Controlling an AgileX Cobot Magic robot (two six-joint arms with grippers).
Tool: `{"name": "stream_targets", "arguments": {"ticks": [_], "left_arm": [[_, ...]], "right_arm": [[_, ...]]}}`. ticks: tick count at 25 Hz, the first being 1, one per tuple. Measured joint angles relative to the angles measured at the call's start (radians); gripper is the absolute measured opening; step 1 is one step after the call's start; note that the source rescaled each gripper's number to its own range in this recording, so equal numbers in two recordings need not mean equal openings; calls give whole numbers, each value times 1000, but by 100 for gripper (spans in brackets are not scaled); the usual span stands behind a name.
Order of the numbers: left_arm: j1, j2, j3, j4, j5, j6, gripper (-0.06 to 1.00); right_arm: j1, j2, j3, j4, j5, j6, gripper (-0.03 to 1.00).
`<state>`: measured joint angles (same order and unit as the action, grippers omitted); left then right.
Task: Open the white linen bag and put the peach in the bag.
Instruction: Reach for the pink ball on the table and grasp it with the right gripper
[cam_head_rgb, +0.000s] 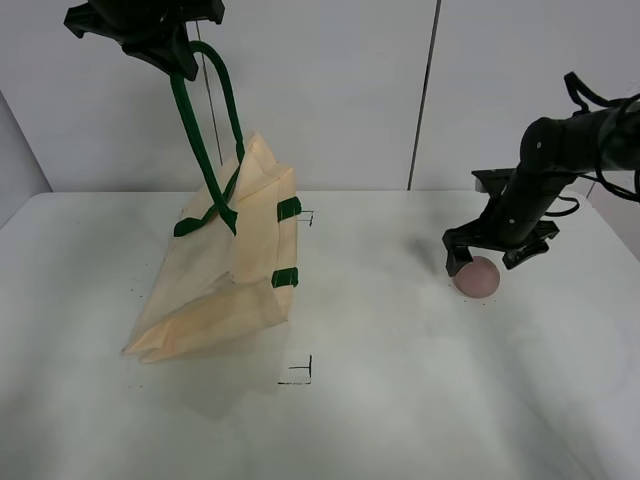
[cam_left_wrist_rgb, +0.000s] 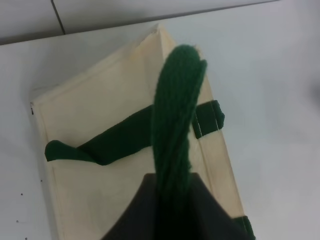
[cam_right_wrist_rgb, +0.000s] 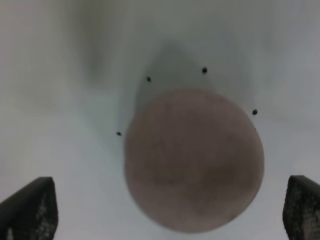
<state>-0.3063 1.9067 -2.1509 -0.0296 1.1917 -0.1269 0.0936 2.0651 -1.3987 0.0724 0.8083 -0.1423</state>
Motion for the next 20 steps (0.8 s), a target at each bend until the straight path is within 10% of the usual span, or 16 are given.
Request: {"name": "stream_targets", "arguments": {"ticks": [12, 18, 20], "left_arm": [[0, 0, 0, -1, 0, 1, 0], [0, 0, 0, -1, 0, 1, 0], [0, 0, 0, -1, 0, 1, 0]], "right_arm": [[0, 84, 0, -10, -86, 56, 90], [0, 83, -9, -8, -77, 56, 12], [0, 82, -21, 5, -55, 46, 0]]}}
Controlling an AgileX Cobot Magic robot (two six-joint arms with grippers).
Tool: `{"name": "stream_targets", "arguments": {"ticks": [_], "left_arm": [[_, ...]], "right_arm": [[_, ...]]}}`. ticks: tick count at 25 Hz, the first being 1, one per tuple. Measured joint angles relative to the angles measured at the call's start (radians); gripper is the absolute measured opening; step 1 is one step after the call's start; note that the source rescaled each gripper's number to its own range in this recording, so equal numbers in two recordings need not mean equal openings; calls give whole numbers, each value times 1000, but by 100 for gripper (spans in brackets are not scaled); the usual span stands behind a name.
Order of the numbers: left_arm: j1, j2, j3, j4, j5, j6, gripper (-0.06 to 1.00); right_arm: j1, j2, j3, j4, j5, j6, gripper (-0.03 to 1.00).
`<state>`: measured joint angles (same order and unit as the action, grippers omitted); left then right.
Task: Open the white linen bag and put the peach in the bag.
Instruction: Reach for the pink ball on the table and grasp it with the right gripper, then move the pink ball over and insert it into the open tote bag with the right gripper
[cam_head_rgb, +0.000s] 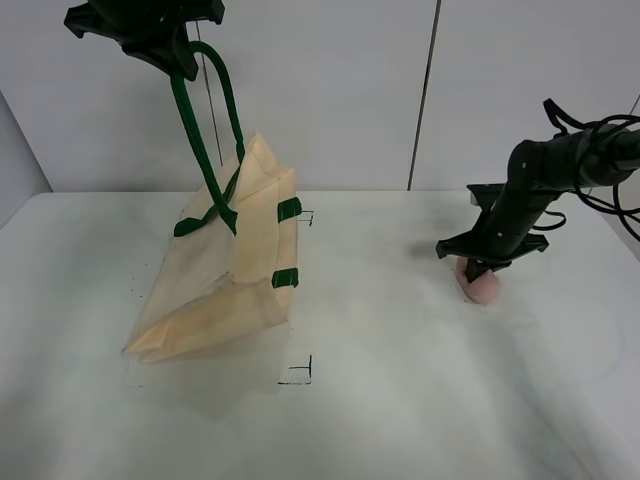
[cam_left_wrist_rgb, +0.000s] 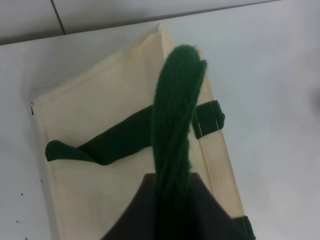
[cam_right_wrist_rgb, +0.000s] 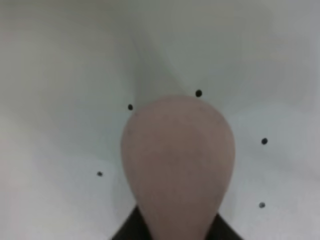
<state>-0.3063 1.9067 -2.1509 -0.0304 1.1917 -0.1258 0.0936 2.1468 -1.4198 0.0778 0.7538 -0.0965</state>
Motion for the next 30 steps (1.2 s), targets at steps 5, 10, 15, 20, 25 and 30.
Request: {"name": "stream_targets", "arguments": {"ticks": [5, 10, 15, 20, 25, 30], "left_arm": [[0, -7, 0, 0, 0, 0, 0], [0, -27, 0, 0, 0, 1, 0], [0, -29, 0, 0, 0, 1, 0], [0, -29, 0, 0, 0, 1, 0], [0, -29, 0, 0, 0, 1, 0], [0, -29, 0, 0, 0, 2, 0]], "right_arm": [[1, -16, -79, 103, 95, -94, 0], [5, -73, -252, 275, 217, -164, 0], [80, -79, -421, 386, 299, -193, 0], [249, -79, -477, 414, 221, -205, 0], [398, -35, -477, 436, 92, -330, 0], [455, 57, -477, 461, 20, -440, 0]]}}
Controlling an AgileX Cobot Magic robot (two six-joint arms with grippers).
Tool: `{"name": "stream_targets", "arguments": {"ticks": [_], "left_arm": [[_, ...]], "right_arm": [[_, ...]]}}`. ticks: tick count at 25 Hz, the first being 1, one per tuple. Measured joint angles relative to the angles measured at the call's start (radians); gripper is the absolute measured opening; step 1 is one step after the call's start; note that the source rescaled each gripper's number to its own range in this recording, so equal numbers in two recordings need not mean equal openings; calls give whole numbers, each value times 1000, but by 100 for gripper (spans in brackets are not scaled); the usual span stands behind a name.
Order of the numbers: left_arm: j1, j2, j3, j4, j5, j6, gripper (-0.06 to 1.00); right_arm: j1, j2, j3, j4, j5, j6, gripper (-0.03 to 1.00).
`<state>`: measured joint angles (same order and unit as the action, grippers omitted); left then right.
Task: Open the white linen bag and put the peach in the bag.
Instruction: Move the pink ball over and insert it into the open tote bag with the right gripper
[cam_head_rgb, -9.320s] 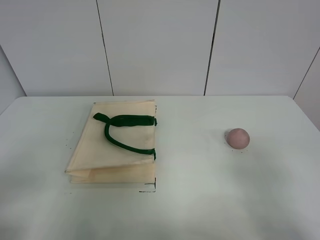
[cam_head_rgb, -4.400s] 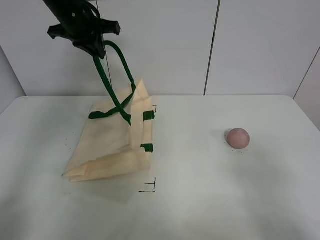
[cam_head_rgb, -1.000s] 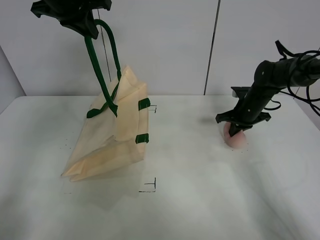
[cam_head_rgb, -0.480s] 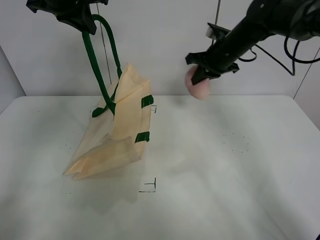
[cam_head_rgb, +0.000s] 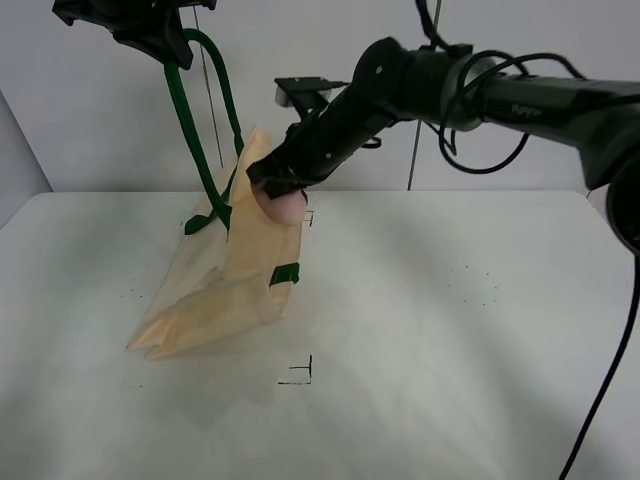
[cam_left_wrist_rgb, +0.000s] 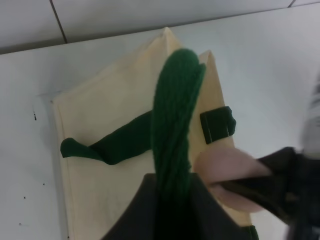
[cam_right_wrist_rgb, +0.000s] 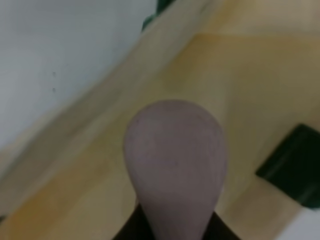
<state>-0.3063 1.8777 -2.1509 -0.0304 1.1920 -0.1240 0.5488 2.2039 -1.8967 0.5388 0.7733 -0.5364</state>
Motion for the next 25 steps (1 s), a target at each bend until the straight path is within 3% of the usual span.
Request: {"name": "stream_targets", "arguments": {"ticks": [7, 13, 19, 21, 25], "left_arm": [[0, 0, 0, 0, 0, 1, 0], [0, 0, 0, -16, 0, 1, 0], [0, 0, 0, -21, 0, 1, 0], [0, 0, 0, -21, 0, 1, 0], [0, 0, 0, -22, 0, 1, 0]], "right_arm": [[7, 91, 0, 205, -31, -277, 0], [11, 154, 0, 347, -75, -397, 0], [37, 189, 0, 378, -139, -439, 1], [42, 193, 0, 378, -143, -455, 14], [44, 194, 0, 374, -160, -464, 79]]}}
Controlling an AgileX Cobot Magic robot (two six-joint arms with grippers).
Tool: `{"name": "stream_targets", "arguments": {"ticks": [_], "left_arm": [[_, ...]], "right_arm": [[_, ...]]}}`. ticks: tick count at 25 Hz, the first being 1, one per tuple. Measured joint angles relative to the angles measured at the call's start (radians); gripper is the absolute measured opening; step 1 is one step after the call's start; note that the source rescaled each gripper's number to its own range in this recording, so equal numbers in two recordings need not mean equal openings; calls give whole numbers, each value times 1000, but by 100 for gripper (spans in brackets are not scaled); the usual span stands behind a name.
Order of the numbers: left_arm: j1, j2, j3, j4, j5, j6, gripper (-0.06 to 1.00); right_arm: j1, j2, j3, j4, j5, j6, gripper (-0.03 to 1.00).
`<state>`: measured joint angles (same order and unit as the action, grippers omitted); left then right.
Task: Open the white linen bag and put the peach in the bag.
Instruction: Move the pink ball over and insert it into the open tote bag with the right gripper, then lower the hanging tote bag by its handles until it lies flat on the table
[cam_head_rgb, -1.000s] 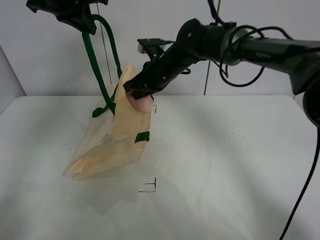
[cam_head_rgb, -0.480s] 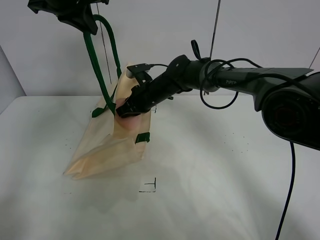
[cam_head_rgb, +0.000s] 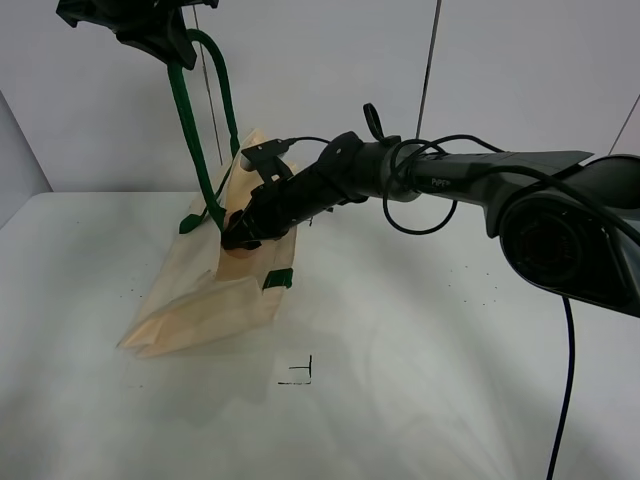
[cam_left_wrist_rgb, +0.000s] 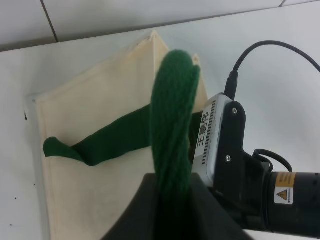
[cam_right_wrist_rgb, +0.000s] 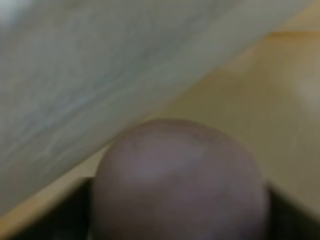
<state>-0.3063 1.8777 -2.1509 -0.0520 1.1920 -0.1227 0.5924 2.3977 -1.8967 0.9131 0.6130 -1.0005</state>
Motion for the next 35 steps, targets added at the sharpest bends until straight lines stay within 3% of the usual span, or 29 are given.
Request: {"name": "stream_targets", "arguments": {"ticks": [3, 7, 10, 16, 19, 25, 35], "left_arm": [[0, 0, 0, 0, 0, 0, 0], [0, 0, 0, -1, 0, 0, 0], [0, 0, 0, -1, 0, 0, 0], [0, 0, 0, -1, 0, 0, 0], [0, 0, 0, -1, 0, 0, 0], [0, 0, 0, -1, 0, 0, 0], [0, 0, 0, -1, 0, 0, 0]], "right_arm": [[0, -4, 0, -38, -2, 29, 95], [0, -39, 0, -160, 34, 189, 100], [-2, -93, 0, -304, 134, 377, 100], [-13, -171, -4, -682, 389, 797, 100], [-46, -174, -5, -776, 460, 914, 100], [-175, -174, -5, -800, 482, 957, 100], [-494, -174, -5, -849, 516, 964, 100]]}}
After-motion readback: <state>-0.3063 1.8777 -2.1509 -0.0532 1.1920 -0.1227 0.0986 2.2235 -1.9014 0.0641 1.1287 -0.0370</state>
